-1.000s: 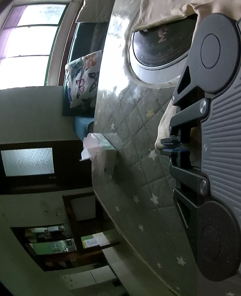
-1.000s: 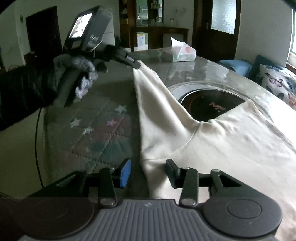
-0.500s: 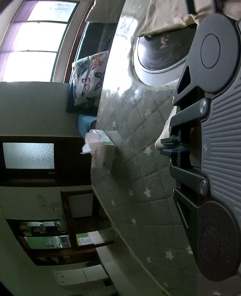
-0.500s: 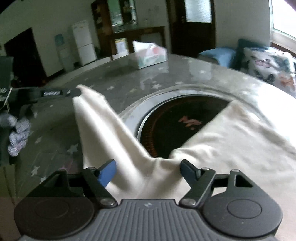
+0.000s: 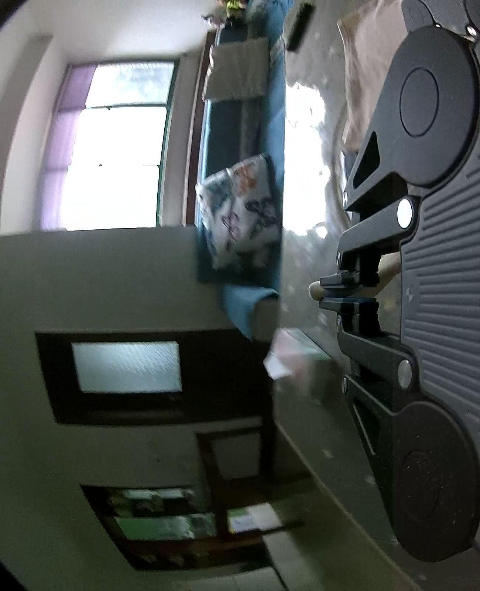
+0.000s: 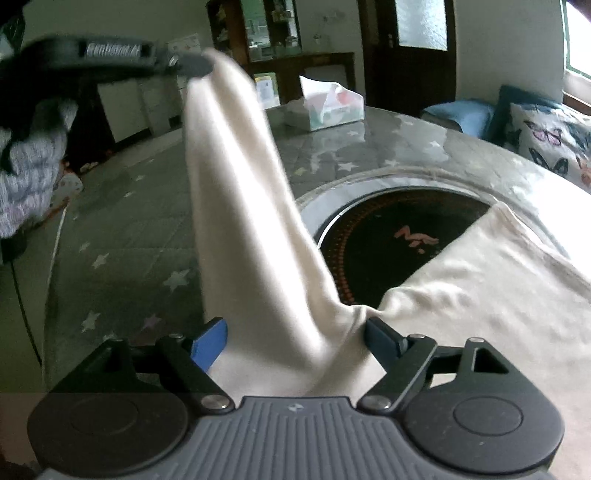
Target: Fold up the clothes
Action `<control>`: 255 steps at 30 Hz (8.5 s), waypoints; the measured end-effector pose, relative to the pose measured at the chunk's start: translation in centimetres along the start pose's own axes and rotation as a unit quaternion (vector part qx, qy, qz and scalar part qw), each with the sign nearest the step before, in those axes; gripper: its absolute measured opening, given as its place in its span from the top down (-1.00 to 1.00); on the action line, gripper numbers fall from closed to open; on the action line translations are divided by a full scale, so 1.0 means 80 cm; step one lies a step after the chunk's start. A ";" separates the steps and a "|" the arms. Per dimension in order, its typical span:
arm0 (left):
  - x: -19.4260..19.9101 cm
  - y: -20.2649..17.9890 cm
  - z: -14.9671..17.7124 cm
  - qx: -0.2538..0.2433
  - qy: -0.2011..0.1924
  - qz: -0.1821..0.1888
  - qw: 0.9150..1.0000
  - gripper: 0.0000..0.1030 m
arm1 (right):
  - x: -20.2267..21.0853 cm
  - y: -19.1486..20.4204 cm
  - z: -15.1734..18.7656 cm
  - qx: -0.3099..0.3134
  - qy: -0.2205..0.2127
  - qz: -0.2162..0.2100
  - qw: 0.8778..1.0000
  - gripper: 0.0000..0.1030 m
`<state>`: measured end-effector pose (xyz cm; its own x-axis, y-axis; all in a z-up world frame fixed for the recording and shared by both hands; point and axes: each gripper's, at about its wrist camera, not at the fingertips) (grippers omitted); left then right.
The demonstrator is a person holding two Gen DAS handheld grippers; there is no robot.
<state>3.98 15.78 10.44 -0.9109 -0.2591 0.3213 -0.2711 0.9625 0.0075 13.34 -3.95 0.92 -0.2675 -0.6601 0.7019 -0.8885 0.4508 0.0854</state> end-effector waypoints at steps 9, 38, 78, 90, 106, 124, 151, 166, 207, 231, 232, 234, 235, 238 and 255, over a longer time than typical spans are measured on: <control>0.029 -0.061 -0.035 -0.036 -0.040 0.063 0.997 0.91 | 0.010 0.008 0.010 0.002 0.003 -0.007 1.000 -0.63; 0.067 -0.303 0.043 -0.197 0.040 0.348 0.916 0.56 | 0.258 -0.103 0.185 -0.204 -0.094 0.225 0.948 -0.63; 0.041 -0.120 0.124 -0.207 0.143 0.240 0.937 0.93 | 0.242 -0.085 0.169 -0.249 -0.061 0.178 0.950 0.92; 0.034 -0.100 0.121 -0.199 0.164 0.207 0.944 0.85 | 0.235 -0.065 0.182 -0.242 -0.034 0.154 0.957 0.80; -0.038 -0.153 0.089 -0.175 0.161 0.266 0.934 0.86 | 0.199 -0.083 0.163 -0.218 -0.036 0.172 0.960 0.77; -0.057 -0.172 0.095 -0.171 0.171 0.226 0.944 0.81 | 0.212 -0.068 0.178 -0.179 -0.055 0.219 0.958 0.55; -0.003 -0.287 0.107 -0.207 0.148 0.303 0.918 -0.82 | 0.341 -0.208 0.317 -0.401 -0.093 0.444 0.796 0.20; -0.009 -0.309 0.118 -0.223 0.162 0.305 0.912 -1.00 | 0.358 -0.202 0.306 -0.400 -0.123 0.428 0.801 0.89; -0.011 -0.095 0.114 -0.115 0.137 0.151 0.972 -1.00 | 0.181 0.020 0.016 -0.128 -0.133 0.086 0.979 0.85; -0.026 -0.146 0.118 -0.154 0.149 0.162 0.963 -1.00 | 0.216 -0.066 0.152 -0.174 -0.011 0.195 0.965 0.56; -0.027 -0.147 0.119 -0.157 0.151 0.157 0.963 -1.00 | 0.215 -0.067 0.156 -0.179 -0.009 0.194 0.964 0.56; -0.031 -0.147 0.122 -0.163 0.157 0.145 0.963 -1.00 | 0.212 -0.071 0.163 -0.187 -0.006 0.194 0.963 0.54; -0.032 -0.146 0.123 -0.165 0.160 0.139 0.963 -1.00 | 0.212 -0.073 0.167 -0.189 -0.005 0.194 0.963 0.47; -0.032 -0.137 0.121 -0.158 0.162 0.134 0.965 -1.00 | 0.216 -0.074 0.168 -0.191 -0.009 0.193 0.962 0.43; -0.049 -0.155 0.115 -0.171 0.156 0.121 0.965 -1.00 | 0.190 -0.096 0.142 -0.181 -0.031 0.210 0.960 0.32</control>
<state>8.03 4.11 0.41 -0.7816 -0.0374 0.6227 0.1052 0.9760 0.1907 11.84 -24.30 2.91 -0.6056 -0.4032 0.6860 -0.5121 0.8573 0.0517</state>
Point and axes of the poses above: each gripper's, at about its wrist camera, not at the fingertips, and x roughly against the way its jaws point, y to its left, z to its underside, and after that the axes turned 4 degrees about z, right-handed
